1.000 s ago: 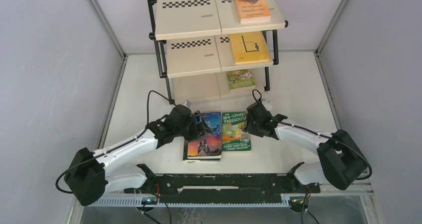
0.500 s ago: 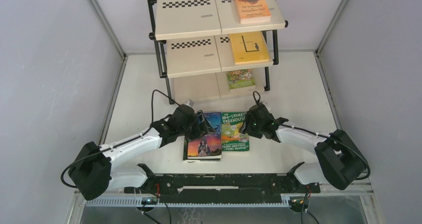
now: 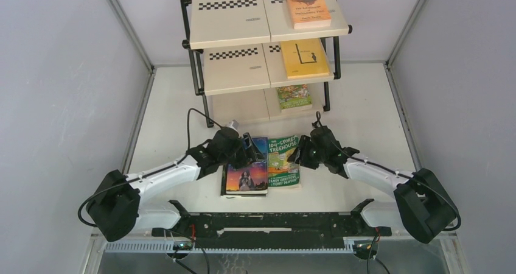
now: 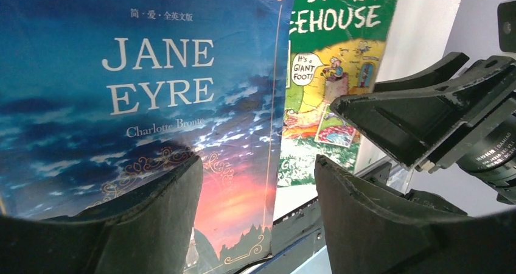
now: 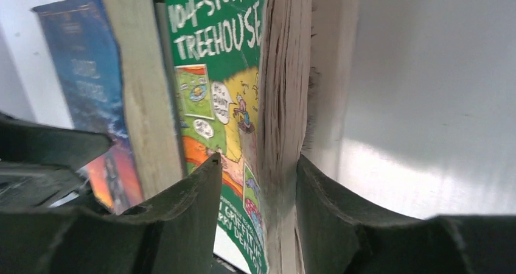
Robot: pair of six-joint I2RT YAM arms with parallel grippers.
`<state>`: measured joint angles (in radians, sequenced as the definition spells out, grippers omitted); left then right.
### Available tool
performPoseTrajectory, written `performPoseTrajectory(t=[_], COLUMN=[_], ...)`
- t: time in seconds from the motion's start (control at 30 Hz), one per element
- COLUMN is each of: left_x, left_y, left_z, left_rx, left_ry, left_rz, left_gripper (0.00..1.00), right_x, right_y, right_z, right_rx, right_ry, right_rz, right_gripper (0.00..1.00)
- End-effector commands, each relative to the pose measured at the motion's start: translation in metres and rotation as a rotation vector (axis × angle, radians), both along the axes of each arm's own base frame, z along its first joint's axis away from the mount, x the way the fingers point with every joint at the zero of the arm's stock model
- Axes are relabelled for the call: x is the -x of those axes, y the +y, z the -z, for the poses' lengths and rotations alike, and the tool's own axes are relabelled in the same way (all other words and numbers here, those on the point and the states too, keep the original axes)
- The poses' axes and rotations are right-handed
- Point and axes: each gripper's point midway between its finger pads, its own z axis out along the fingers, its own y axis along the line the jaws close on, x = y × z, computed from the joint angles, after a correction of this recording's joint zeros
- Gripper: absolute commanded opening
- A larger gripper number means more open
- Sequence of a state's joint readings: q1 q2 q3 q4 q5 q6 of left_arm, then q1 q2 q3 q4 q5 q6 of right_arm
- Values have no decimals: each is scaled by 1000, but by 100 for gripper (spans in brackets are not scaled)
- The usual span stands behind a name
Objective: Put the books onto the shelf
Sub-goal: Pick up the book from the center of the board.
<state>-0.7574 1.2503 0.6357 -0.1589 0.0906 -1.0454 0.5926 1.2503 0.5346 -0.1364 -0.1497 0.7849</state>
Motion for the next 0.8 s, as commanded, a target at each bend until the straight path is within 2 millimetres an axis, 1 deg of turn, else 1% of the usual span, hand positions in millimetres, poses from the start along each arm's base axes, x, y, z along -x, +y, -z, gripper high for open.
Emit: performPoseTrajectory(t=[0.0, 0.17, 0.3, 0.37, 0.4, 0.5, 0.6, 0.67, 0.77], left_x=[37, 39, 39, 39, 38, 36, 33, 30, 25], left_y=[33, 33, 32, 32, 31, 29, 27, 24, 19], left_z=[60, 64, 66, 66, 65, 62, 56, 52, 43], left_rx=[-184, -188, -186, -186, -185, -179, -172, -164, -151], left_ry=[160, 168, 177, 176, 175, 169, 157, 148, 137], left_rz=[32, 36, 37, 37, 37, 37, 34, 34, 40], left_gripper=[74, 74, 73, 74, 74, 74, 75, 75, 76], right_x=[7, 10, 10, 11, 11, 12, 8, 4, -2], right_y=[61, 66, 65, 63, 61, 49, 36, 26, 14], right_z=[-60, -60, -49, -45, -42, -35, -37, -42, -60], right_rx=[-317, -324, -288, -264, -248, -178, -139, -124, -149], right_ry=[-51, -52, -30, -23, -21, -15, -33, -55, -102], right_rz=[-167, -188, -189, -186, -180, -161, -131, -106, -78], right_gripper=[53, 52, 49, 42, 37, 17, 5, 1, 0])
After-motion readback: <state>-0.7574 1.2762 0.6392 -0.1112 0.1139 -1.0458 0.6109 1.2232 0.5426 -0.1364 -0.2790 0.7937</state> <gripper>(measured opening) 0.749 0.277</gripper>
